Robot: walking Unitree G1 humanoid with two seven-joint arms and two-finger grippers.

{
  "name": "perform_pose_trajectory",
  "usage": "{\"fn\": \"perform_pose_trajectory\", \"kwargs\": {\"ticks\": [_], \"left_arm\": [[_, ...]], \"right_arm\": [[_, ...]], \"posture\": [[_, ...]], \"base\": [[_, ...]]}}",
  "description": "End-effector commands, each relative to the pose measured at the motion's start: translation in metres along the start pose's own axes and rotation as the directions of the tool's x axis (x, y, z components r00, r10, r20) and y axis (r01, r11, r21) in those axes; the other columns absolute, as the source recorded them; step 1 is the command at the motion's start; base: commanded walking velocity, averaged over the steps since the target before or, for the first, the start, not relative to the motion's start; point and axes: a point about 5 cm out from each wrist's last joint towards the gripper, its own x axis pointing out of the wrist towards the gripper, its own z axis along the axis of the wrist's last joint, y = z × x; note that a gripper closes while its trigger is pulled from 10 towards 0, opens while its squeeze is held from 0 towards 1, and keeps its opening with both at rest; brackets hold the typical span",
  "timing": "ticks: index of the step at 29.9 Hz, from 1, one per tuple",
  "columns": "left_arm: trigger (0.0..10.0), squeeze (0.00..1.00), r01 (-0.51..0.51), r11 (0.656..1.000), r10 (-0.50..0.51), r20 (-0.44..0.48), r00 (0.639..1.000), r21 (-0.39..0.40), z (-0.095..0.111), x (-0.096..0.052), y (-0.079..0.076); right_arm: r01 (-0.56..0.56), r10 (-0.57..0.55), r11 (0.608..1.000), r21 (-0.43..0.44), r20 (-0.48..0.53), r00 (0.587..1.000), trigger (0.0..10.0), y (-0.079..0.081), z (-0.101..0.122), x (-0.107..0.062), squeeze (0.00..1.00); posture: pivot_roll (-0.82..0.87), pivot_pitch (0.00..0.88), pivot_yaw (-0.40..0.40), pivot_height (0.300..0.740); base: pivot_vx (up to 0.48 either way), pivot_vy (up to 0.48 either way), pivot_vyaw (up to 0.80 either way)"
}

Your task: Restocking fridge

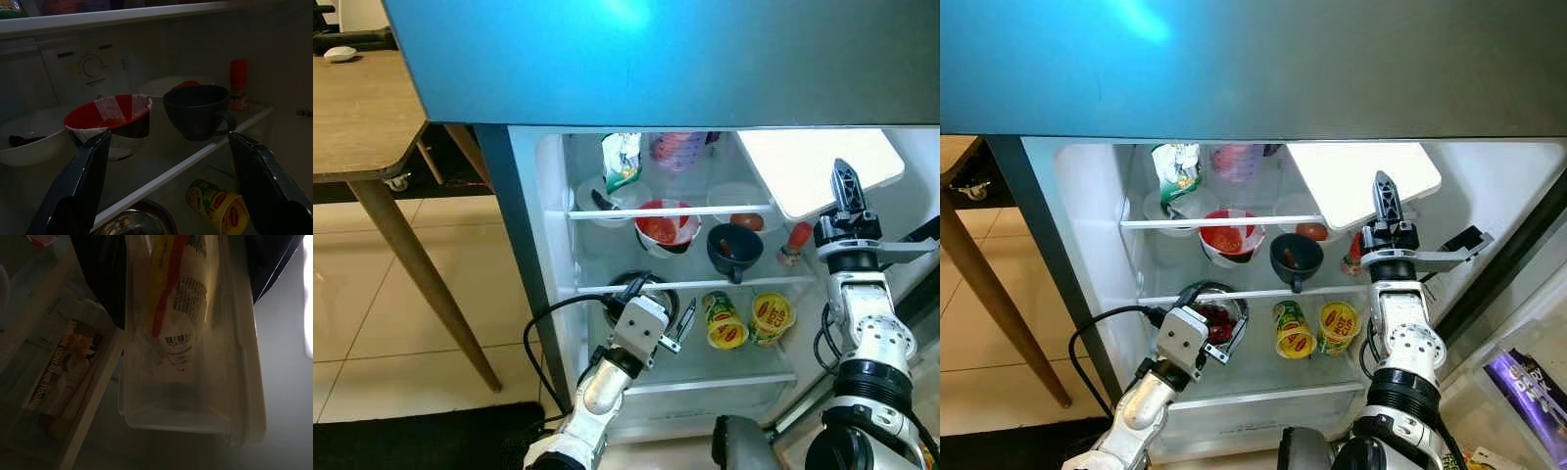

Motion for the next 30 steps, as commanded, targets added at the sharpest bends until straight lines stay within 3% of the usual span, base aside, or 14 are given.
{"fn": "perform_pose_trajectory", "kwargs": {"ticks": [1,15,20,22,30], "left_arm": [[10.0,0.0,0.01,1.0,-0.011,-0.013,1.0,-0.007,-0.002,-0.002,-0.006],[10.0,0.0,0.013,1.0,-0.013,-0.013,1.0,-0.011,-0.002,-0.002,-0.007],[10.0,0.0,0.009,1.0,-0.009,-0.01,1.0,-0.008,-0.001,-0.001,-0.007],[10.0,0.0,0.006,1.0,-0.006,-0.003,1.0,-0.005,0.0,0.001,-0.006],[10.0,0.0,0.006,1.0,-0.006,0.0,1.0,-0.002,0.001,0.001,-0.006]], "right_arm": [[-0.005,0.005,1.0,-0.007,0.015,1.0,10.0,0.005,0.0,0.007,0.0],[0.043,-0.04,0.998,-0.043,0.064,0.997,10.0,0.014,-0.001,0.021,0.0],[0.082,-0.078,0.995,-0.054,0.074,0.994,10.0,0.012,-0.001,0.023,0.0],[0.148,-0.143,0.987,-0.067,0.077,0.987,10.0,0.007,-0.001,0.026,0.0],[0.205,-0.197,0.973,-0.103,0.08,0.977,10.0,0.011,-0.002,0.035,0.0]], "posture": [[-0.1,0.0,-0.088,0.55],[-0.11,0.0,-0.084,0.55],[-0.1,0.0,-0.084,0.55],[-0.1,0.0,-0.085,0.55],[-0.1,0.0,-0.081,0.55]], "base": [[0.0,0.0,0.0],[0.0,0.0,0.0],[0.0,0.0,0.0],[0.0,0.0,0.0],[0.0,0.0,0.0]]}}
